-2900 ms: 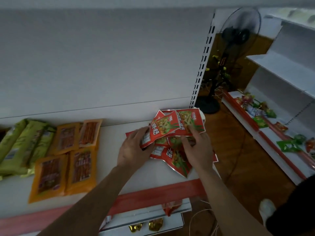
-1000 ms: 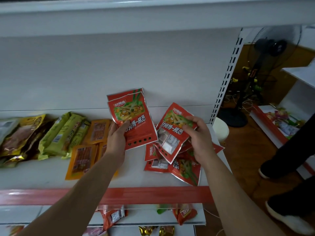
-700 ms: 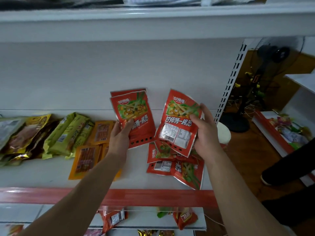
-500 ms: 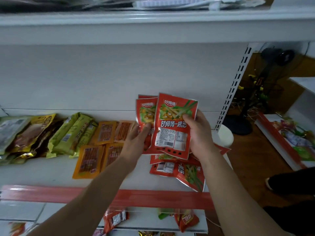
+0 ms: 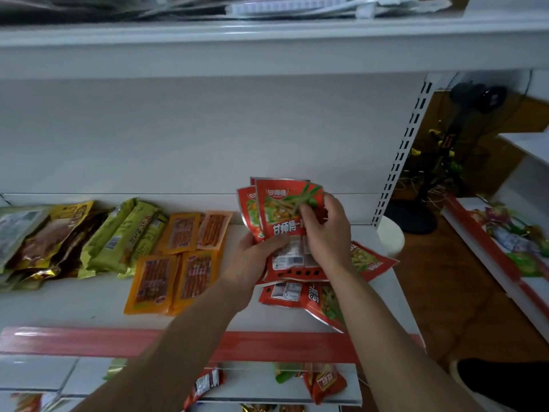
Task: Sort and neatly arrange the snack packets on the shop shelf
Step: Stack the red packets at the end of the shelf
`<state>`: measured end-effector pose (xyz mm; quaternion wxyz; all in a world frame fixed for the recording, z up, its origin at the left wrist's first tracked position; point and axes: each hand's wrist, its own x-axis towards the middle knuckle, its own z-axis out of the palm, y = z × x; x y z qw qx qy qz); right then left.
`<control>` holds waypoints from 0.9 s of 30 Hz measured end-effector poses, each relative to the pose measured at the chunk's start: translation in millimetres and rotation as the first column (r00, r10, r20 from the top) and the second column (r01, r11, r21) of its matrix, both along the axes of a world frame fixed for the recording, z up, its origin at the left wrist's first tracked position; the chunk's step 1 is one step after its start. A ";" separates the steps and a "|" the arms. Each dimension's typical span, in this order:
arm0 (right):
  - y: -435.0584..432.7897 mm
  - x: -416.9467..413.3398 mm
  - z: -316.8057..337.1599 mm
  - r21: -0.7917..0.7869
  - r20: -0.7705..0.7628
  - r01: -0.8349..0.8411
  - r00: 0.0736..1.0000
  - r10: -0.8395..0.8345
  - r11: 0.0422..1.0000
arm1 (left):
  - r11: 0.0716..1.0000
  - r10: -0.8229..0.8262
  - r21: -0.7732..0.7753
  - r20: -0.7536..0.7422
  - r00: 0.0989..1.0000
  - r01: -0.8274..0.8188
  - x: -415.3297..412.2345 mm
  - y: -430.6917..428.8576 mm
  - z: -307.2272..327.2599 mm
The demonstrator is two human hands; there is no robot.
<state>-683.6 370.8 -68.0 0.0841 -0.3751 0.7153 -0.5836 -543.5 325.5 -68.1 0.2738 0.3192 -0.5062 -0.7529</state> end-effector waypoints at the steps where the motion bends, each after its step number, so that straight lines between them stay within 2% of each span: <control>1: 6.0 -6.6 -0.4 0.022 0.015 0.004 1.000 -0.004 1.000 | 0.998 0.056 0.017 -0.009 0.998 -0.056 0.8 -2.0 -3.2; 4: 38.2 -36.3 -3.9 0.081 -0.013 0.150 0.989 -0.150 0.985 | 0.981 0.184 0.075 -0.046 0.982 -0.180 8.0 -13.8 -10.9; 7: 68.8 -65.6 -16.4 0.189 -0.056 0.255 0.967 -0.249 0.948 | 0.968 0.218 0.142 -0.065 0.974 -0.207 13.4 -22.4 -15.3; 10: 86.1 -79.0 -32.2 0.398 0.088 0.136 0.979 -0.186 0.907 | 0.957 0.208 0.221 -0.071 0.975 -0.189 12.1 -21.5 -22.6; 12: 93.5 -81.0 -40.3 0.457 0.183 0.070 0.968 -0.171 0.887 | 0.952 0.200 0.247 -0.069 0.977 -0.178 10.2 -19.6 -28.0; 14: 96.4 -80.8 -45.8 0.367 0.325 0.061 0.926 -0.190 0.928 | 0.953 0.193 0.247 -0.055 0.980 -0.174 8.7 -18.2 -33.1; 16: 96.1 -78.0 -45.4 0.234 0.545 0.056 0.819 -0.179 0.971 | 0.951 0.190 0.256 -0.034 0.981 -0.175 7.4 -16.7 -38.1; 18: 95.5 -74.7 -43.5 0.062 0.706 0.076 0.702 -0.098 0.995 | 0.947 0.183 0.270 -0.006 0.983 -0.175 6.3 -16.0 -42.4; 20: 93.5 -71.4 -43.0 -0.112 0.761 0.072 0.647 0.039 0.991 | 0.946 0.168 0.282 0.002 0.986 -0.161 6.4 -16.8 -44.9; 22: 91.1 -64.2 -45.1 -0.112 0.683 -0.033 0.723 0.101 0.993 | 0.947 0.145 0.289 0.003 0.989 -0.139 7.5 -19.4 -46.1; 24: 88.1 -57.1 -51.9 0.021 0.488 -0.166 0.862 0.134 0.986 | 0.950 0.110 0.294 -0.004 0.994 -0.104 9.5 -20.8 -47.7; 26: 83.2 -51.4 -58.8 0.161 0.277 -0.254 0.939 0.203 0.954 | 0.950 0.073 0.306 -0.024 0.997 -0.062 11.9 -22.5 -49.4; 27: 80.8 -49.7 -59.5 0.231 0.164 -0.244 0.964 0.210 0.942 | 0.949 0.063 0.312 -0.036 0.997 -0.048 13.2 -23.5 -50.5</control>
